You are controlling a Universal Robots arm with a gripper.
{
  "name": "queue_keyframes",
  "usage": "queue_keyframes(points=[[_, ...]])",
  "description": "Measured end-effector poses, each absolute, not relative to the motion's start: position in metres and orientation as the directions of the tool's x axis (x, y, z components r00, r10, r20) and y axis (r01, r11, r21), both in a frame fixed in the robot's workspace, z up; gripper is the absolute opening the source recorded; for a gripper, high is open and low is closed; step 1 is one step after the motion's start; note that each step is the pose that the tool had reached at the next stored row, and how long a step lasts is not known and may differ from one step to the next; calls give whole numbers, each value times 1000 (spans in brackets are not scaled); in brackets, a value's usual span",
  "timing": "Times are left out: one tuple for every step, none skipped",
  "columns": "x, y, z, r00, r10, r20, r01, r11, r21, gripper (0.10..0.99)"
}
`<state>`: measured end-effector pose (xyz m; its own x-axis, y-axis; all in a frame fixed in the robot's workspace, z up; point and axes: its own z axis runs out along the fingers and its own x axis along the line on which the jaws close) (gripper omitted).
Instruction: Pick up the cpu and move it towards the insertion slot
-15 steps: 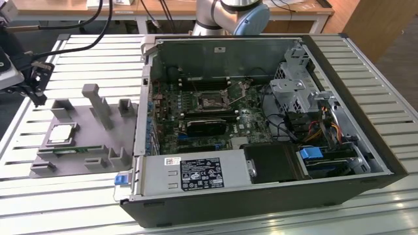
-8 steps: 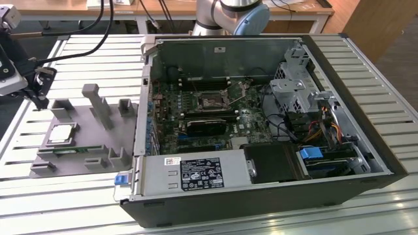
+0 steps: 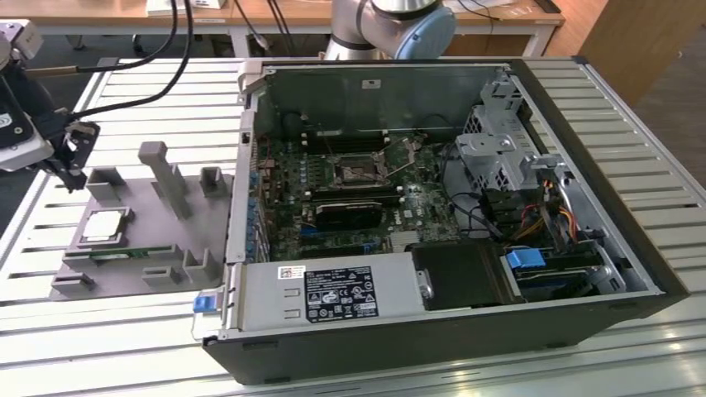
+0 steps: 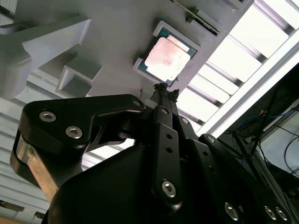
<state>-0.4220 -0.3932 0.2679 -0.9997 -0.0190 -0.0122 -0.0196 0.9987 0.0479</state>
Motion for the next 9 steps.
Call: queue_keyframes(points=[[-422,-393,266,-1000,-19,-12,-20,999,48,102],[-423,-393,265,-1000,-19,-12,-20,999,48,102],[-423,-393,263,-1000,-19,-12,-20,999,48,102],[-423,-393,261,-1000,-19,-12,-20,999,48,102],[-423,-393,259,-1000,-19,-12,-20,999,48,102],[-424,-393,257,-1000,-19,-12,-20,999,48,102],[-424,-393,256,-1000,-19,-13,-20,999,48,102],[-424,-393,254,-1000,-19,-13,-20,999,48,102],[-425,-393,252,-1000,-19,-13,-20,999,48,102]])
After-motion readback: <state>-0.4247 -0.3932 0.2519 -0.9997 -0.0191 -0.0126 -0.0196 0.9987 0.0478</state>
